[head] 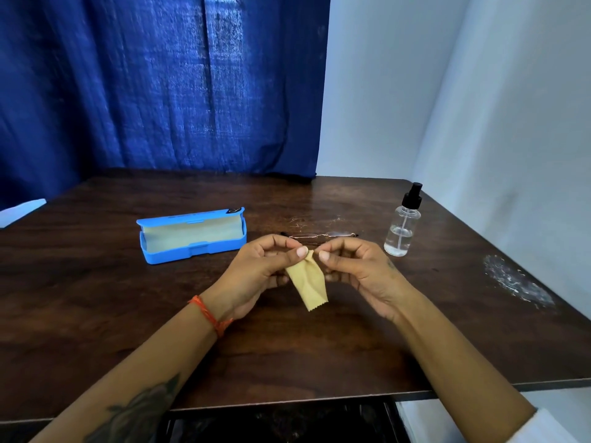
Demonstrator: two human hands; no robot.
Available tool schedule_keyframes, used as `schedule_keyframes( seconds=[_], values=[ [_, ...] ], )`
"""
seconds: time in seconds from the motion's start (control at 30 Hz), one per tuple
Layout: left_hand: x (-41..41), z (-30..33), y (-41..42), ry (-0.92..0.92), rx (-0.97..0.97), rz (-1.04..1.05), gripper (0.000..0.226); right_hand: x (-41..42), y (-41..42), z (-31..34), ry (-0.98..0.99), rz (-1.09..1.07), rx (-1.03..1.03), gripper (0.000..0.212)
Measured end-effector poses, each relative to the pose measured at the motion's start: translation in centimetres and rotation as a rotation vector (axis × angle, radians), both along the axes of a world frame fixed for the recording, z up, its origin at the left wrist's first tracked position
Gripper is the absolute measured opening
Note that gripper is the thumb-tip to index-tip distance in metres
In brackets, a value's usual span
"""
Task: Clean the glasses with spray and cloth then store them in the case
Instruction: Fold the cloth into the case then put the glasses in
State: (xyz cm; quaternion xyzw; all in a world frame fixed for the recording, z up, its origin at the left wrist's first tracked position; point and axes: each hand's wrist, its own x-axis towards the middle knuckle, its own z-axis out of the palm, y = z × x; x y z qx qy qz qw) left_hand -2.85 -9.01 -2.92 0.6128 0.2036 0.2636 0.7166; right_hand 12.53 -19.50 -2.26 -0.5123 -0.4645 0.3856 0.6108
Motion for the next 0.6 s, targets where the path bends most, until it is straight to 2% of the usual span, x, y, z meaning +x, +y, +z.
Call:
schedule_keyframes(
  seconds=[0.13, 0.2, 0.3, 0.37, 0.47, 0.6],
  values=[
    [0.08, -0.02, -0.10, -0.005, -0.026, -0.032, 0.049, 0.02, -0.18, -0.13, -0.163, 0.092, 0.075, 0.029],
    [0.07, 0.00, -0.07, -0.003, -0.050, -0.021, 0.054, -0.33, -0.17, -0.10, -0.196, 0.107, 0.086, 0.026],
    [0.03, 0.12, -0.15, 0.008, -0.053, -0.010, 0.058, -0.41, -0.12, -0.10, -0.240, -0.017, 0.149, 0.022],
    [0.00, 0.22, -0.24, 0.017, -0.033, -0.011, 0.054, -0.34, -0.24, -0.05, -0.282, -0.065, 0.177, 0.022],
    [-0.06, 0.29, -0.20, 0.026, 0.024, -0.045, 0.037, -0.13, -0.43, -0.02, -0.298, -0.115, 0.186, 0.018],
    [-0.21, 0.52, 0.03, 0.029, 0.038, -0.106, 0.027, 0.42, -0.57, 0.43, -0.310, -0.183, 0.162, 0.026]
  ],
)
